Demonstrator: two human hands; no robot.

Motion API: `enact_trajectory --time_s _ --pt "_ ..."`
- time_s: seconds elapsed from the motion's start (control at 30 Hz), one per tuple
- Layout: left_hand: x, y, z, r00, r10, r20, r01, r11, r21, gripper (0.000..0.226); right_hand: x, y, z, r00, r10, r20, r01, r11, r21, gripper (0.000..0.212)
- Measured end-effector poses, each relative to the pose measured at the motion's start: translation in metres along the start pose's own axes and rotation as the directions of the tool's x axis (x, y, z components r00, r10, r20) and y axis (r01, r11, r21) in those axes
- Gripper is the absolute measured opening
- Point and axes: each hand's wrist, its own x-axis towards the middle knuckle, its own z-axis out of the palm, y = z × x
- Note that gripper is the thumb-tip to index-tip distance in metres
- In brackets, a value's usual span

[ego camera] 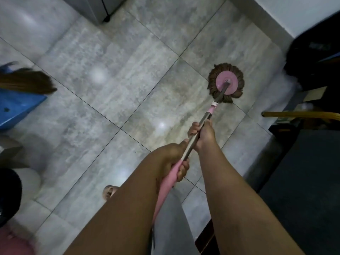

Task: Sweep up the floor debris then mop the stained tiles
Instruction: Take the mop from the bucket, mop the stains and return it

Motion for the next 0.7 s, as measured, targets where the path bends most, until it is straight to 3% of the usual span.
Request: enact_trajectory --time_s 0.2,0.37,0.57,0.7 --pt "-0.025 -0.041 -0.049 1.0 0.003 0.018 -0.002 0.998 -0.059 0.065 -0.021 0.057 0.016 1.0 -0.004 -0.015 0.004 0.998 -0.056 0.05" --pt "-0.064 -0.088 -0.112 0.997 0.057 -0.051 -0.063 0.991 -0.119 0.064 -0.047 0.135 0.058 0.999 0.009 0.046 -0.002 0.988 -0.157 0.034" --pt "-0.124 -0.15 -0.188 0.994 0.027 -0.103 -0.056 0.955 -0.291 0.059 -0.091 0.241 0.112 0.982 0.109 0.157 -0.066 0.965 -0.256 0.034" --pt "-0.148 -0.161 -0.213 0.993 0.004 -0.122 -0.046 0.938 -0.345 0.059 -0.107 0.268 0.134 0.967 0.166 0.193 -0.104 0.95 -0.295 0.042"
